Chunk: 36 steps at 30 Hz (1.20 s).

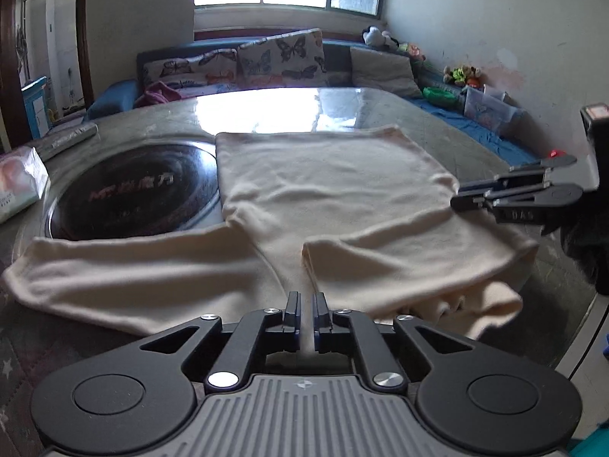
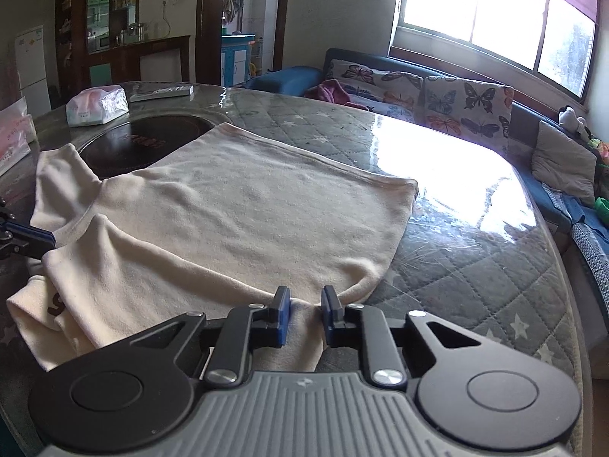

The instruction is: Fold clothes

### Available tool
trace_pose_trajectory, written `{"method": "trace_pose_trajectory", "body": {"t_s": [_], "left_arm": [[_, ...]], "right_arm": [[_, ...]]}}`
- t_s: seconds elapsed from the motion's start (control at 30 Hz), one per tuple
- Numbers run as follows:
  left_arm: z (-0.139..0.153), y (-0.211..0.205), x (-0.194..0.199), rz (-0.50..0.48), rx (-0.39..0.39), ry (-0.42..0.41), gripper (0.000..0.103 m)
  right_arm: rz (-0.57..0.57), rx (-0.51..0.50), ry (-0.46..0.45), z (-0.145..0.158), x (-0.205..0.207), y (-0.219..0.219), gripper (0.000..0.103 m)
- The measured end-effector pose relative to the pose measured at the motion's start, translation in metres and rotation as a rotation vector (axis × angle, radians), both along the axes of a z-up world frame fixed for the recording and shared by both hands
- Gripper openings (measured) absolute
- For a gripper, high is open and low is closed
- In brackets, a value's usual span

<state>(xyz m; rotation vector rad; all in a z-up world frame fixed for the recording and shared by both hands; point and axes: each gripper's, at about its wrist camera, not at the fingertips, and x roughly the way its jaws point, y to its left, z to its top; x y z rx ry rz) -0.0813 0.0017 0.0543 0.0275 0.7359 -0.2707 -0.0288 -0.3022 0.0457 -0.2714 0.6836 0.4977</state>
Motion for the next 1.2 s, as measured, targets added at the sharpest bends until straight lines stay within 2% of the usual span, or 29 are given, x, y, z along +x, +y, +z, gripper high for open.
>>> {"method": "trace_pose_trajectory", "body": {"t_s": [0.07, 0.1, 0.13, 0.27, 0.33, 0.37, 0.4, 0.53, 0.57, 0.6, 0.63, 0.7, 0.77, 0.93, 1.0, 1.1, 1.2], "left_arm": [[0.006, -0.003, 0.006, 0.002, -0.008, -0.031, 0.032], [0.01, -0.005, 0.009, 0.002, -0.012, -0.047, 0.051], [0.013, -0.006, 0.012, 0.003, -0.016, -0.062, 0.054], [0.0, -0.015, 0.036, 0.0, 0.008, -0.035, 0.052], [-0.007, -0.018, 0.043, -0.013, 0.017, -0.015, 0.036], [-0.005, -0.019, 0.043, -0.015, 0.018, -0.023, 0.032], [-0.004, -0.019, 0.042, -0.016, 0.019, -0.031, 0.022], [0.004, -0.02, 0.041, -0.023, 0.021, -0.062, 0.01], [0.005, -0.02, 0.041, -0.024, 0.022, -0.07, 0.009], [0.007, -0.021, 0.041, -0.026, 0.023, -0.078, 0.009], [0.009, -0.021, 0.04, -0.028, 0.023, -0.086, 0.009], [0.013, -0.021, 0.04, -0.031, 0.025, -0.102, 0.008], [0.017, -0.024, 0.041, -0.035, 0.032, -0.133, 0.008], [-0.014, -0.024, 0.054, 0.003, 0.117, -0.061, 0.012], [-0.009, -0.018, 0.049, 0.021, 0.099, -0.073, 0.014], [-0.001, -0.01, 0.041, 0.046, 0.072, -0.092, 0.014], [0.007, -0.015, 0.031, 0.006, 0.032, -0.105, 0.014]], "right_arm": [[0.0, 0.005, 0.001, 0.001, 0.0, 0.0, 0.019], [0.001, 0.006, 0.001, 0.001, 0.0, -0.001, 0.019], [0.001, 0.006, 0.001, 0.001, 0.0, -0.001, 0.02], [0.011, 0.004, -0.012, 0.003, -0.002, -0.001, 0.022], [0.022, 0.004, -0.022, 0.004, -0.004, 0.0, 0.022], [0.03, 0.004, -0.025, 0.005, -0.004, 0.001, 0.023], [0.039, 0.002, -0.02, 0.004, -0.004, 0.002, 0.023], [0.068, -0.017, -0.01, -0.001, -0.001, 0.004, 0.024], [0.071, -0.014, -0.009, -0.001, -0.001, 0.004, 0.023], [0.07, -0.013, -0.008, -0.001, 0.0, 0.003, 0.013], [0.059, -0.013, -0.009, -0.001, 0.0, 0.003, 0.009], [0.033, -0.016, -0.012, 0.0, -0.001, 0.001, 0.007], [0.011, -0.012, -0.016, -0.002, -0.003, -0.001, 0.007], [-0.032, 0.023, -0.024, -0.004, -0.004, -0.004, 0.009], [-0.04, 0.037, -0.026, 0.0, -0.005, -0.007, 0.016], [-0.032, 0.059, -0.029, 0.008, -0.012, -0.013, 0.018], [-0.007, 0.081, -0.026, 0.015, -0.027, -0.015, 0.022]]}}
